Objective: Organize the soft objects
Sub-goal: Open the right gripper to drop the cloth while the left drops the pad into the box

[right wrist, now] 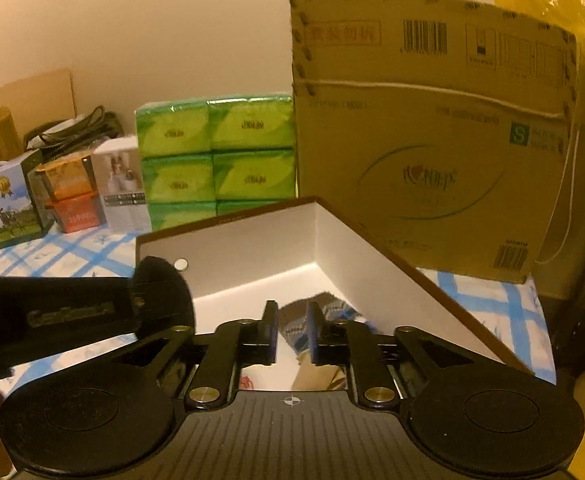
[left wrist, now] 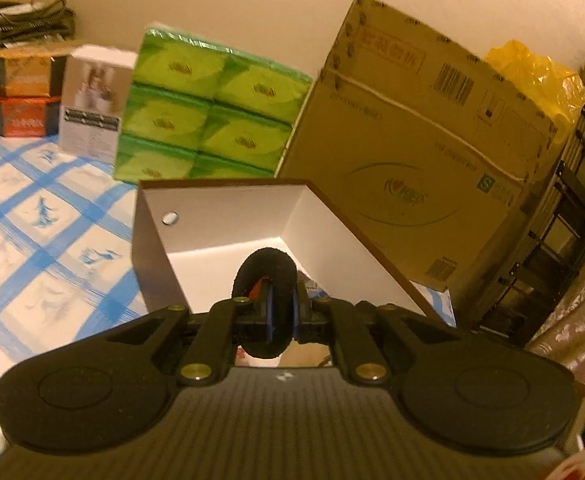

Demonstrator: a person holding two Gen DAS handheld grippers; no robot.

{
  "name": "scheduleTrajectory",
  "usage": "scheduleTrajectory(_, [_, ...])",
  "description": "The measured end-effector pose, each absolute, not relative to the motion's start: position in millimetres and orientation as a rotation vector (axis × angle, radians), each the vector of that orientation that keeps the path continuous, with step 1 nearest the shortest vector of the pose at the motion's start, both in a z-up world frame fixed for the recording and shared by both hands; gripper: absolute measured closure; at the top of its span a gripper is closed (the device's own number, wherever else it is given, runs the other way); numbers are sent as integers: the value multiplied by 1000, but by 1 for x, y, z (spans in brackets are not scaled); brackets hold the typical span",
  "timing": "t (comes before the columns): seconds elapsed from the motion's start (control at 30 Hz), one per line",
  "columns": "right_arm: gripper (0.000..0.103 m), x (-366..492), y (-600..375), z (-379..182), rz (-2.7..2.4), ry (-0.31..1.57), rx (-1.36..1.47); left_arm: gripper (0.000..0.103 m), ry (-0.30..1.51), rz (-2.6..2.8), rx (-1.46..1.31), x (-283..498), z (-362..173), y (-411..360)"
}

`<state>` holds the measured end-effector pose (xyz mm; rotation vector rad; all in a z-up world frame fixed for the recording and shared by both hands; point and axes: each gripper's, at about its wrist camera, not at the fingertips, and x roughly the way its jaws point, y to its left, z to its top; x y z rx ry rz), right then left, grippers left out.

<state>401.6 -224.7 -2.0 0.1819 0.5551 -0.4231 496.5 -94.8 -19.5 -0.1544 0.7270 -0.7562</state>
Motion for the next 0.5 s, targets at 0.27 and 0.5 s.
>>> scheduleTrajectory(0.27, [63, 396, -224, -6, -405, 567, 217, 79, 769, -741, -181, 500, -30, -91])
scheduleTrajectory(0.5, [60, 387, -212, 0, -357, 576, 216, 79, 772, -698, -197, 492, -22, -69])
